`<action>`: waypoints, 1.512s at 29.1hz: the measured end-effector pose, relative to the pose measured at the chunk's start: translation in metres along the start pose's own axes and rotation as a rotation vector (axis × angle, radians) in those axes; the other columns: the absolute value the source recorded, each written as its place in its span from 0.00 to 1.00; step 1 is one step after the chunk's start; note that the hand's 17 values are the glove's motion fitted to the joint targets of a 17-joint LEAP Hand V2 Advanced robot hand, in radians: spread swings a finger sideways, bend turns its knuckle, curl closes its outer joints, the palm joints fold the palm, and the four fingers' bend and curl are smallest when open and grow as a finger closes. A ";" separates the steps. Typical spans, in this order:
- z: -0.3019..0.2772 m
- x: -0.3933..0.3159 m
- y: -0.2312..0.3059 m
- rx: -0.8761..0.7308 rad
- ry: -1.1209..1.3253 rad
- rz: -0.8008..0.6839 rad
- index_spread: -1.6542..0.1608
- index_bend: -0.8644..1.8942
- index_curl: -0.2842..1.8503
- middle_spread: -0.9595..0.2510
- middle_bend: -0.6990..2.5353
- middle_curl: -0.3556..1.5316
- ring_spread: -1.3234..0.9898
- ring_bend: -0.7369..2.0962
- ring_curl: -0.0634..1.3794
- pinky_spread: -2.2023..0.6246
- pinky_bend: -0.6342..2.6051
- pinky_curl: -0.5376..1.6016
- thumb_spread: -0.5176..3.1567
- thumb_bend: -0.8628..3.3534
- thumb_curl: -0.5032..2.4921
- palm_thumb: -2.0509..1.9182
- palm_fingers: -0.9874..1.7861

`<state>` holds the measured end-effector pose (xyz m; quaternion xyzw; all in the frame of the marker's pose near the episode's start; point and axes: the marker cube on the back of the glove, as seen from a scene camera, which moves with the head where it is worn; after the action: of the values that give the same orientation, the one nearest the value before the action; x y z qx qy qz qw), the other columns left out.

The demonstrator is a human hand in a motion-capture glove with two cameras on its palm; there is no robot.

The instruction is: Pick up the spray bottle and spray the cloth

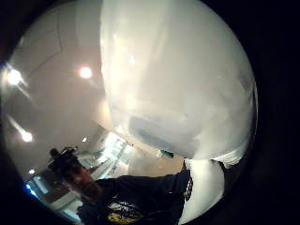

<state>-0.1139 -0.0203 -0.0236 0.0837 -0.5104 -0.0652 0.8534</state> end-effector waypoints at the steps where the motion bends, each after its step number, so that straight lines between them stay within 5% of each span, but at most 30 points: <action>1: 0.002 0.002 -0.002 0.000 0.005 0.000 0.77 0.37 0.40 0.67 0.40 0.46 0.48 0.47 0.36 0.67 0.34 0.43 0.31 0.20 0.39 0.76 0.83; 13: 0.002 0.023 -0.004 -0.061 0.041 -0.005 0.76 0.37 0.39 0.66 0.39 0.46 0.48 0.47 0.36 0.67 0.34 0.43 0.32 0.20 0.38 0.76 0.82; 17: -0.012 0.036 0.006 -0.183 0.126 0.011 0.75 0.36 0.37 0.65 0.37 0.45 0.47 0.45 0.34 0.70 0.32 0.43 0.35 0.19 0.37 0.73 0.71; 22: -0.050 0.038 0.021 -0.295 0.277 0.029 0.71 0.36 0.37 0.67 0.33 0.43 0.49 0.39 0.34 0.77 0.33 0.44 0.38 0.18 0.34 0.68 0.54; 33: -0.129 0.055 0.058 -0.424 0.822 0.030 0.68 0.38 0.33 0.73 0.28 0.39 0.53 0.32 0.26 0.85 0.32 0.42 0.41 0.19 0.32 0.65 0.52; 44: -0.253 0.140 0.151 -0.335 1.229 0.262 0.68 0.41 0.33 0.76 0.27 0.37 0.56 0.31 0.22 0.87 0.31 0.41 0.43 0.19 0.28 0.58 0.50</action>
<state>0.1788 0.1185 0.0113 -0.0912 0.0819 0.0204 0.9923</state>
